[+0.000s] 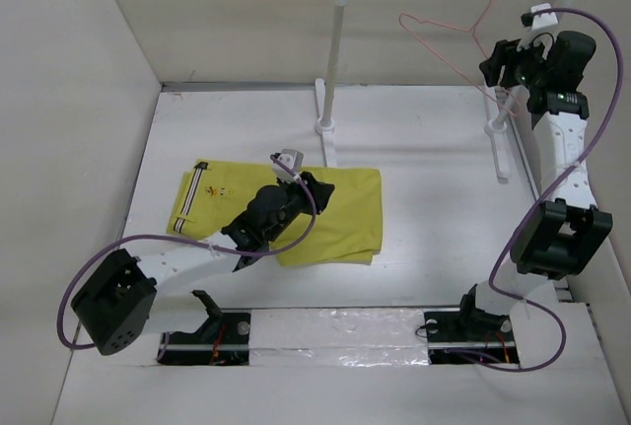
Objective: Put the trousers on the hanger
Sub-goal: Pick up the hanger from the clothesline.
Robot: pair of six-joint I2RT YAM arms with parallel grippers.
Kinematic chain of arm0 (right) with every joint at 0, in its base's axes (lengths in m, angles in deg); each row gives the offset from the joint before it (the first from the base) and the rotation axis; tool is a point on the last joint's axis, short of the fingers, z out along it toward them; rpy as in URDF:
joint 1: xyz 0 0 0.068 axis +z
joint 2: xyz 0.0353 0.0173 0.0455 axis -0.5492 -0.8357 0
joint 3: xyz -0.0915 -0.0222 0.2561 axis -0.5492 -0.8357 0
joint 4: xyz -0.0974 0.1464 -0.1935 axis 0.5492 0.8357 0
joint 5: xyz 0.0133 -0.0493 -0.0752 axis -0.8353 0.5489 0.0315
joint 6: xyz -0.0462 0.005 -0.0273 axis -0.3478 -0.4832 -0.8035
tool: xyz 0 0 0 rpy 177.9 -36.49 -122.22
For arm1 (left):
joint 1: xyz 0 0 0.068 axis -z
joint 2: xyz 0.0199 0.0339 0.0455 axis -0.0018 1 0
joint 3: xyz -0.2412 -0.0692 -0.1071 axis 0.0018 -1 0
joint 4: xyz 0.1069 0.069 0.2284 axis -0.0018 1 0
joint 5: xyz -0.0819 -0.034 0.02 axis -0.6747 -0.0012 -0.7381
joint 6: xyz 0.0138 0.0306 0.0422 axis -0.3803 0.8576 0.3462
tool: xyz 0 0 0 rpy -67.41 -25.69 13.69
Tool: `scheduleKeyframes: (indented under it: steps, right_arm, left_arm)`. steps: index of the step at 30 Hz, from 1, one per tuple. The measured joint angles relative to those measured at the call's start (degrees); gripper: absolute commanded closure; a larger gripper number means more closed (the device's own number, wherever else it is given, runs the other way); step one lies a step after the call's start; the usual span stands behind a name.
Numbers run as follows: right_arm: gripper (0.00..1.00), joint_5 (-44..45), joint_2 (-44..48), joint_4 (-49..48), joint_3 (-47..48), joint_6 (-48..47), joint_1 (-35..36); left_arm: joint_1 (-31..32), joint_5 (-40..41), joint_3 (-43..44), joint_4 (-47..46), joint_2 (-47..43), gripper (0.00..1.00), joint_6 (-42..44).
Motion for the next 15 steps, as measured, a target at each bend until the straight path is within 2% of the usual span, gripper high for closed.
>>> scheduleKeyframes:
  steps: [3, 7, 8, 11, 13, 15]
  right_arm:
    - [0.43, -1.2, -0.35, -0.11, 0.0, -0.11, -0.02]
    - [0.64, -2.38, -0.63, -0.22, -0.02, -0.02, 0.04]
    - [0.66, -2.75, -0.68, -0.57, -0.33, -0.15, 0.17]
    - [0.66, -2.49, -0.57, -1.44, -1.88, 0.22, 1.11]
    - [0.59, -2.1, -0.57, -1.46, -2.69, 0.2, 1.92]
    - [0.57, -1.57, -0.57, -1.77, -3.23, 0.22, 2.54]
  left_arm:
    - [0.0, -0.09, 0.0, 0.0, 0.09, 0.74, 0.0]
    - [0.0, -0.07, 0.0, 0.0, 0.2, 0.75, 0.0]
    - [0.0, -0.09, 0.0, 0.0, 0.31, 0.75, 0.0]
    - [0.0, -0.11, 0.0, -0.02, 0.9, 0.75, 0.0]
    - [0.0, -0.15, 0.0, 0.0, 1.33, 0.75, 0.0]
    - [0.0, -0.28, 0.0, 0.0, 1.55, 0.76, 0.0]
